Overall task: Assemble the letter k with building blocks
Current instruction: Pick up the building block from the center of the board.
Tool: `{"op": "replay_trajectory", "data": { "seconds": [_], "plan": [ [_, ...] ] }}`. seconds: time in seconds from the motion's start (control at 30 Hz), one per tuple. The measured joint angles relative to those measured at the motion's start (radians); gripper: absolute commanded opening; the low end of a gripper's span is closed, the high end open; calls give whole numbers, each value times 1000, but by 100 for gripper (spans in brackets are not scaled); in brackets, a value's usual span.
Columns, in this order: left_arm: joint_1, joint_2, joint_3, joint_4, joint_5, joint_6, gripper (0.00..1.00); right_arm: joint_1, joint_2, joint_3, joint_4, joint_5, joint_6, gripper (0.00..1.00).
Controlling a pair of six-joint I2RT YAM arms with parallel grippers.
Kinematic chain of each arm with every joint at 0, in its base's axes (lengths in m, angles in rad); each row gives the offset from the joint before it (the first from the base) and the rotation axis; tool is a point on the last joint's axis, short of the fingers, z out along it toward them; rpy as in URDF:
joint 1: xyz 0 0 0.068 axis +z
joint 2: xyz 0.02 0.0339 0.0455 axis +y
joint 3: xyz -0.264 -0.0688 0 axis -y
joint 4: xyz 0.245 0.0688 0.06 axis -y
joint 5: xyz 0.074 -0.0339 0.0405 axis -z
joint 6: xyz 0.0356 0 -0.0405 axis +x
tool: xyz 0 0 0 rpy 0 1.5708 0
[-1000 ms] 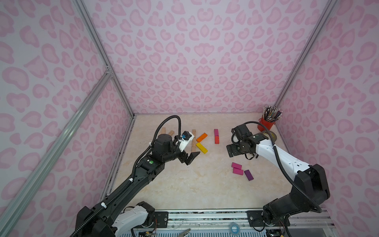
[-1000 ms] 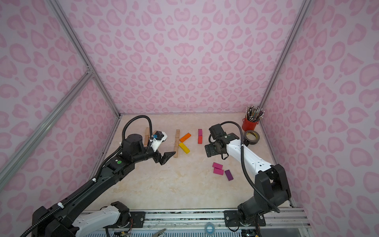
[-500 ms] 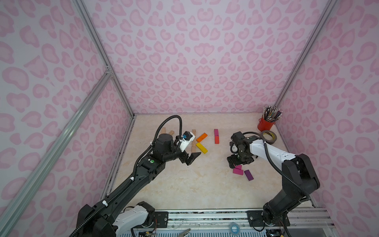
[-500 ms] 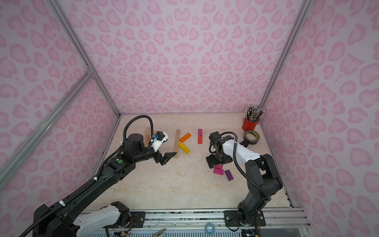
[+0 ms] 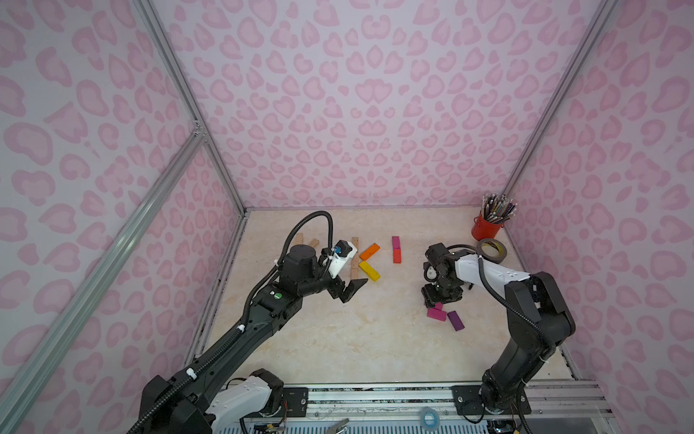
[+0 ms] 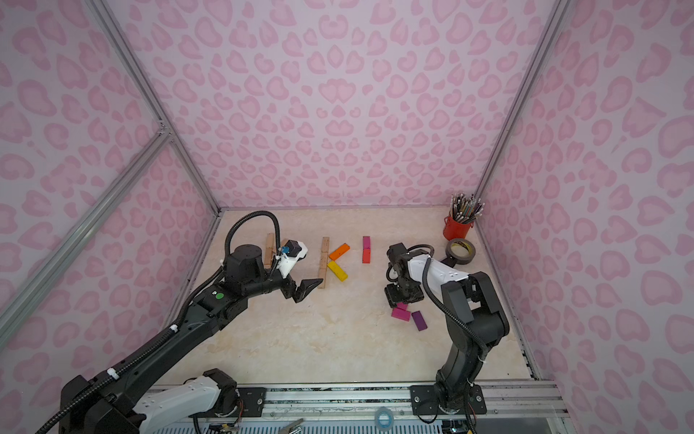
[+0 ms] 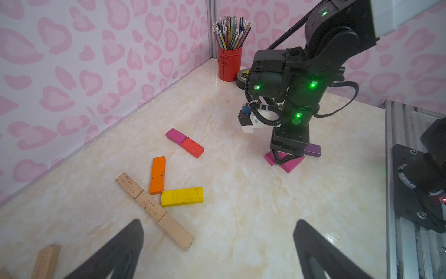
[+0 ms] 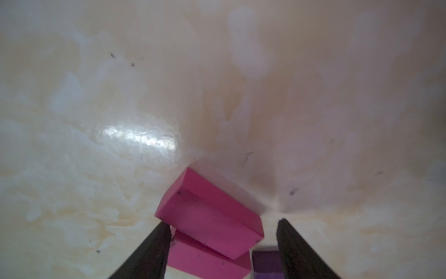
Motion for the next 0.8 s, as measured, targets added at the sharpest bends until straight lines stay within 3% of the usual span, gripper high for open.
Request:
{"op": "replay_trajectory", "data": {
  "seconds": [0.17, 0.57, 0.8],
  "plan": [
    [0, 0, 0, -1, -6, 0, 99, -9, 14, -8, 26, 0, 16, 60],
    [-1, 0, 0, -4, -8, 0, 99, -19, 10, -10, 64, 0, 57, 25],
    [-1, 0, 1, -4, -42, 0, 99, 14, -19, 34, 72, 27, 164, 18]
  ]
}}
